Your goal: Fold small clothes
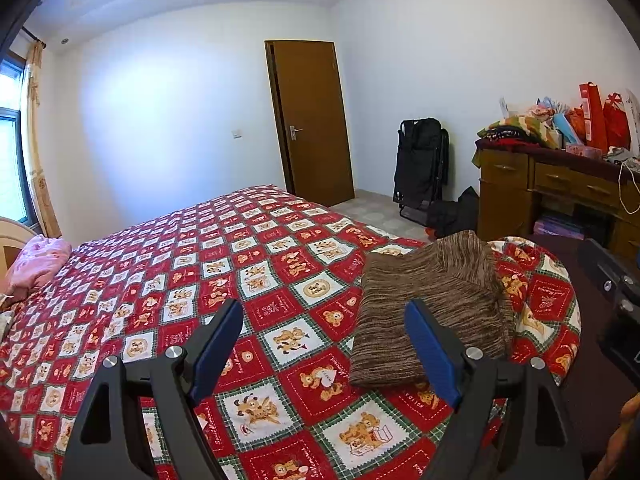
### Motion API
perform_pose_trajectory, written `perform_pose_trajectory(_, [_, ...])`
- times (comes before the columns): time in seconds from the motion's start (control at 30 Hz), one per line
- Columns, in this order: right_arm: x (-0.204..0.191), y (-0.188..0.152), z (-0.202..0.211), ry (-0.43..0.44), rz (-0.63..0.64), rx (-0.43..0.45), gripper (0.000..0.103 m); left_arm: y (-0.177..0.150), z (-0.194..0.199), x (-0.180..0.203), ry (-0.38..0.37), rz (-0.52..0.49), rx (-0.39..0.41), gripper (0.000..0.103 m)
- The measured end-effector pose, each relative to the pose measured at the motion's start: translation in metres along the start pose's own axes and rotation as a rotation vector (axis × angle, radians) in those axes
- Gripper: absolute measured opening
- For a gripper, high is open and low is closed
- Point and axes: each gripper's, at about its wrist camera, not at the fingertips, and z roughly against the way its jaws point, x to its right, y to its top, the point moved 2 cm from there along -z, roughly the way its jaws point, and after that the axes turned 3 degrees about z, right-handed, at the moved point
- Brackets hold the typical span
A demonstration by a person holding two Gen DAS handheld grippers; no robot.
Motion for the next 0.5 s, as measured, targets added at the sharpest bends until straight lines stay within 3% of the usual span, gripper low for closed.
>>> perform_pose_trajectory(0.5, [0.0009,-0.0008,0.0006,0.0,0.002,-0.001,0.1,0.0013,0.0031,-0.0005,0.016,0.003,0.025,0.083])
